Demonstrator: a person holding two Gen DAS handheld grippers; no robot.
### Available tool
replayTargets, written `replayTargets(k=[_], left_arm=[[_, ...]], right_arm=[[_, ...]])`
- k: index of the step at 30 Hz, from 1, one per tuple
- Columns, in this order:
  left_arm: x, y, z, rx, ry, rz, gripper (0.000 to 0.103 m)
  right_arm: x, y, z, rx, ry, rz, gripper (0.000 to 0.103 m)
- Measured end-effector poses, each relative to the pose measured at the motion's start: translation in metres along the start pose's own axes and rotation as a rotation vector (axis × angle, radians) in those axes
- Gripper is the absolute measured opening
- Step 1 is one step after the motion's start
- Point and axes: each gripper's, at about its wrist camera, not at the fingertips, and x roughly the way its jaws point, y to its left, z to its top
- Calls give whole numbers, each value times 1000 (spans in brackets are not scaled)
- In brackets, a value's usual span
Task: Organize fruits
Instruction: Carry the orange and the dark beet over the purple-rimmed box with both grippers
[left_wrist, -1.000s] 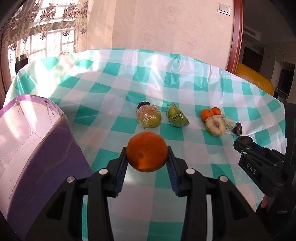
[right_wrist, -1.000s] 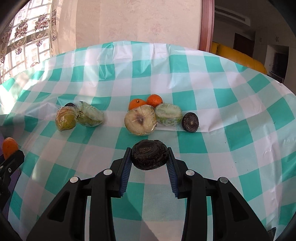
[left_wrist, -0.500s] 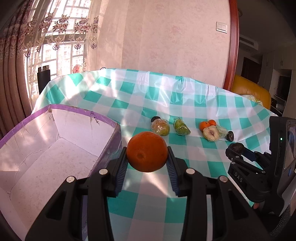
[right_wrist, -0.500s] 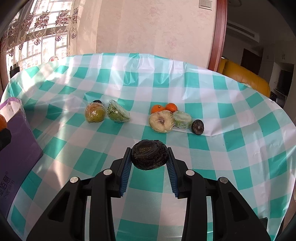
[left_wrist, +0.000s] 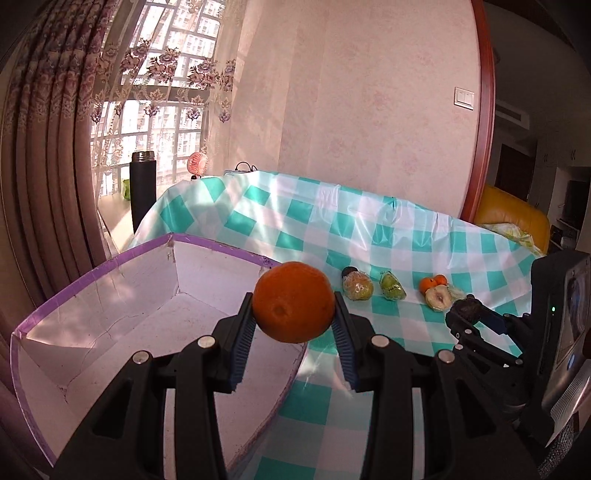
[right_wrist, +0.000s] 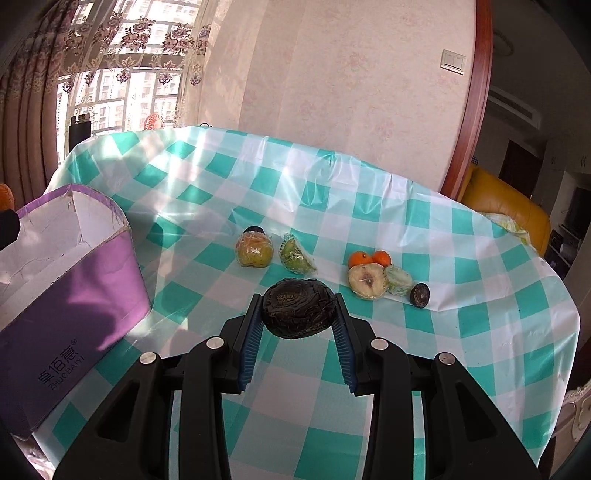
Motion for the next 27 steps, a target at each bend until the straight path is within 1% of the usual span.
replayTargets(k=[4, 7, 10, 13, 14, 16, 18, 20, 23, 27], left_arm=[[-11, 25, 5, -14, -6, 40, 41], [-17, 47, 6, -30, -3, 87, 41], [-22, 69, 7, -55, 30, 87, 41], [-30, 85, 7, -36, 33, 160, 41], [-32, 92, 7, -37, 42, 170, 41], [-33, 108, 6, -45, 67, 186, 41], [-32, 124, 2, -46, 90, 220, 41], [-28, 140, -3, -60, 128, 244, 41], [-20, 162, -11, -75, 189, 261, 41], [-8, 175, -20, -41, 270, 277, 41]], right_arm=[[-12, 30, 7, -55, -26, 35, 37], [-21, 55, 12, -103, -44, 65, 37], [-27, 82, 16, -155, -57, 98, 37], [-35, 107, 23, -188, -73, 139, 37], [-37, 114, 25, -198, -78, 153, 37], [-41, 129, 30, -215, -85, 185, 37], [-42, 143, 35, -222, -74, 232, 37], [-40, 156, 38, -223, -52, 282, 37], [-38, 176, 42, -245, -37, 328, 37], [-25, 202, 44, -275, 37, 404, 37]])
